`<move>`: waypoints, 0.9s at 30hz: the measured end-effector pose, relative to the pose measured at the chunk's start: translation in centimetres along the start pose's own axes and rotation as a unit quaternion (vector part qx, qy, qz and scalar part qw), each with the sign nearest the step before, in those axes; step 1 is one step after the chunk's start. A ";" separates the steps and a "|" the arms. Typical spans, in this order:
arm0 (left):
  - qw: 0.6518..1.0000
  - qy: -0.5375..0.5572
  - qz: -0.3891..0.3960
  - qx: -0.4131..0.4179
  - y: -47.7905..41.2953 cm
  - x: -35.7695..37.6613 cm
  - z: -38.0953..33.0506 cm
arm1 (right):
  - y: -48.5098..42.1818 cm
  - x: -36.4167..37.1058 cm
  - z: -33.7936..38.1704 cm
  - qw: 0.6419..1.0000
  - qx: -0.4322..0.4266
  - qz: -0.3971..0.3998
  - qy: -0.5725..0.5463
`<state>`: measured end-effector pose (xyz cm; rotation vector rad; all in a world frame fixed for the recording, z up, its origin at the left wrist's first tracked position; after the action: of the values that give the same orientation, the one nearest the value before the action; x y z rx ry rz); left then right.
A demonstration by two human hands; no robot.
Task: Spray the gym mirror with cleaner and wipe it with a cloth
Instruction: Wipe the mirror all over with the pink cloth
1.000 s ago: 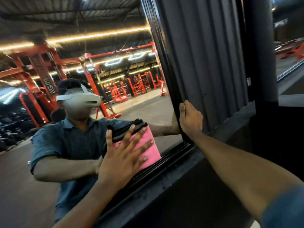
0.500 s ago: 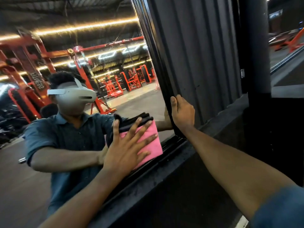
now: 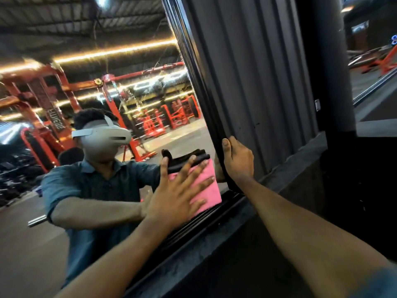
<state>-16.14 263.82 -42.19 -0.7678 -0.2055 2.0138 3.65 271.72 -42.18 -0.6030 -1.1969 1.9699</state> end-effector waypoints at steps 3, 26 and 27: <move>0.999 -0.018 -0.038 -0.003 -4.4 -2.1 3.1 | 0.0 -0.2 -0.2 1.000 0.002 -0.008 -0.004; 0.994 0.046 -0.012 -0.097 1.9 0.6 -0.8 | -0.7 0.3 -1.8 0.999 -0.010 0.034 -0.021; 0.992 0.048 -0.018 -0.116 4.0 0.3 0.4 | -0.6 0.2 -1.9 0.999 0.001 0.035 -0.017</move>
<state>-19.40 261.94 -43.75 -0.9985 -0.4005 1.9341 5.05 273.05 -42.50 -0.6192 -1.2086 2.0482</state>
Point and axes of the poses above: each hand's wrist, its own y-axis away from the middle knuckle, its own x-axis out of the palm, z = x × y, the point moved 7 cm from there along -y, towards the middle knuckle, and after that the axes turned 6 degrees about -x, right-handed, at the moved point
